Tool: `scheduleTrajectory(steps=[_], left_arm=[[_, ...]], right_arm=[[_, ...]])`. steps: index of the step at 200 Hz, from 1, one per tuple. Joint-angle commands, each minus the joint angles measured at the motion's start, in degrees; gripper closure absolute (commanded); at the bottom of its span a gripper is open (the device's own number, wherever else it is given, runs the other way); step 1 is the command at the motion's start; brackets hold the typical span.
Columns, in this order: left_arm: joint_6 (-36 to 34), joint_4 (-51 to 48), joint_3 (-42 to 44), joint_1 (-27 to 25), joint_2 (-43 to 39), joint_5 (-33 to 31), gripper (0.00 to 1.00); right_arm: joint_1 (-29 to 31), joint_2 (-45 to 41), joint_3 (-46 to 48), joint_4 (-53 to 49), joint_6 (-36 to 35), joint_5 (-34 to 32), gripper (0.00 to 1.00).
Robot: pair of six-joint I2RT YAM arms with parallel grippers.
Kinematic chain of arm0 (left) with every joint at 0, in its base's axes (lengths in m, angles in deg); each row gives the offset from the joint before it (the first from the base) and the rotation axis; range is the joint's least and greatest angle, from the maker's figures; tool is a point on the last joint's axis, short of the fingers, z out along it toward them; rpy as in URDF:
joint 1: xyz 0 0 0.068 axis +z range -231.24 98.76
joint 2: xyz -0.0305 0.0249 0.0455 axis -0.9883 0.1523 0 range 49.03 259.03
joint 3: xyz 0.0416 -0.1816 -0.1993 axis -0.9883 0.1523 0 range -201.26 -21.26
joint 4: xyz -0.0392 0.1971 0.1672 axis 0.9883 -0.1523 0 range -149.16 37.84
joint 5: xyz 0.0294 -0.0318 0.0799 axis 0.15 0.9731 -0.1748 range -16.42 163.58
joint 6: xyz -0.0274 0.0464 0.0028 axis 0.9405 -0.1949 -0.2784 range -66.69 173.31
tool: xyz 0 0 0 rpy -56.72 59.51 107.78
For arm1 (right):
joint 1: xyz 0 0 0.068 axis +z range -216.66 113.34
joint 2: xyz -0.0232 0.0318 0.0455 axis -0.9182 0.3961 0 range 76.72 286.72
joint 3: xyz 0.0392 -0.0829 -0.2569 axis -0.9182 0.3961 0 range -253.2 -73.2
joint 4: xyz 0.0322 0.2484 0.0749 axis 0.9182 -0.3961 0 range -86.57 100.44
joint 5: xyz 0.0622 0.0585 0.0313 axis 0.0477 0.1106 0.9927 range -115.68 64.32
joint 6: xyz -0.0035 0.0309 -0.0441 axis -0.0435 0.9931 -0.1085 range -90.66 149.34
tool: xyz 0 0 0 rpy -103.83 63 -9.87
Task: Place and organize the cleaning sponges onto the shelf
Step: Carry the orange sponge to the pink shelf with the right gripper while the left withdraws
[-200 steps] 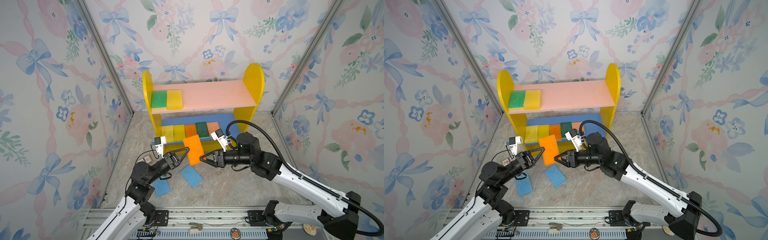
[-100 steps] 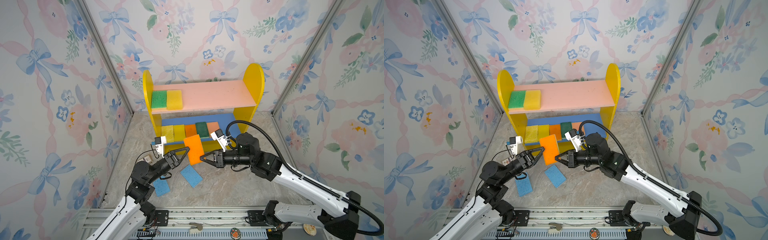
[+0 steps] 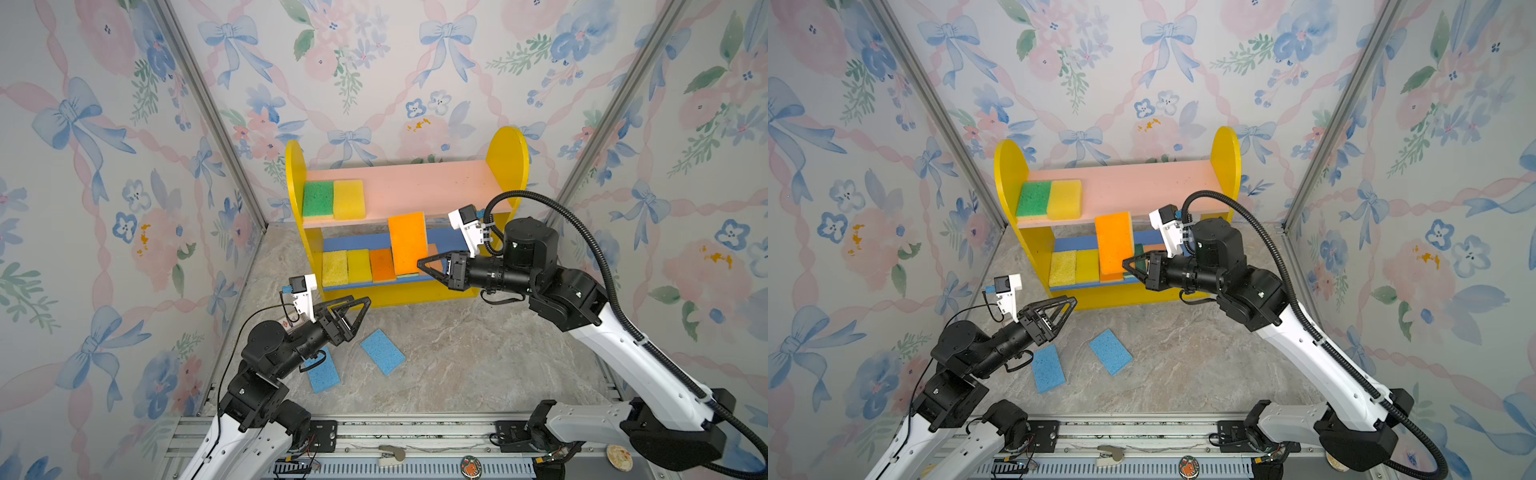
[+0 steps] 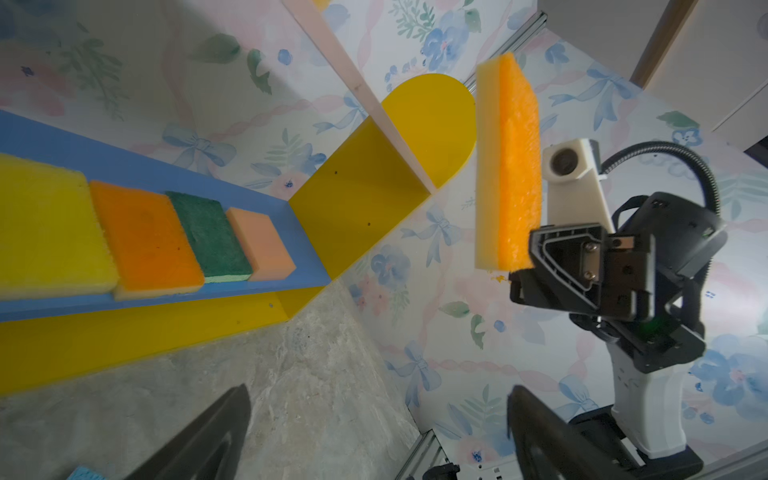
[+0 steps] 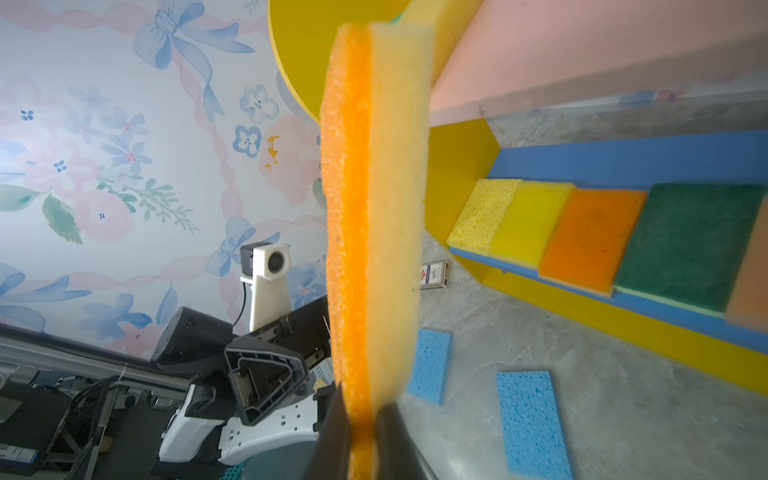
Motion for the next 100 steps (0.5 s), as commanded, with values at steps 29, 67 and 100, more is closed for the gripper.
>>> scheduleTrajectory(steps=[29,67,100], left_arm=[[-7.7,-10.1,-0.2,0.3,-1.5,-2.5,0.02],[-9.3,-11.9,-1.8,0.3,-1.3,-1.8,0.02],[-9.7,-12.1,-1.4,0.3,-1.4,-1.3,0.02]], right_arm=[[-5.1,13.7,-20.4,-11.8,-3.9,1.1,0.87],[-6.9,24.8,-35.6,-17.3,-3.7,3.5,0.87],[-7.5,32.9,-46.3,-19.9,-2.7,4.7,0.86]])
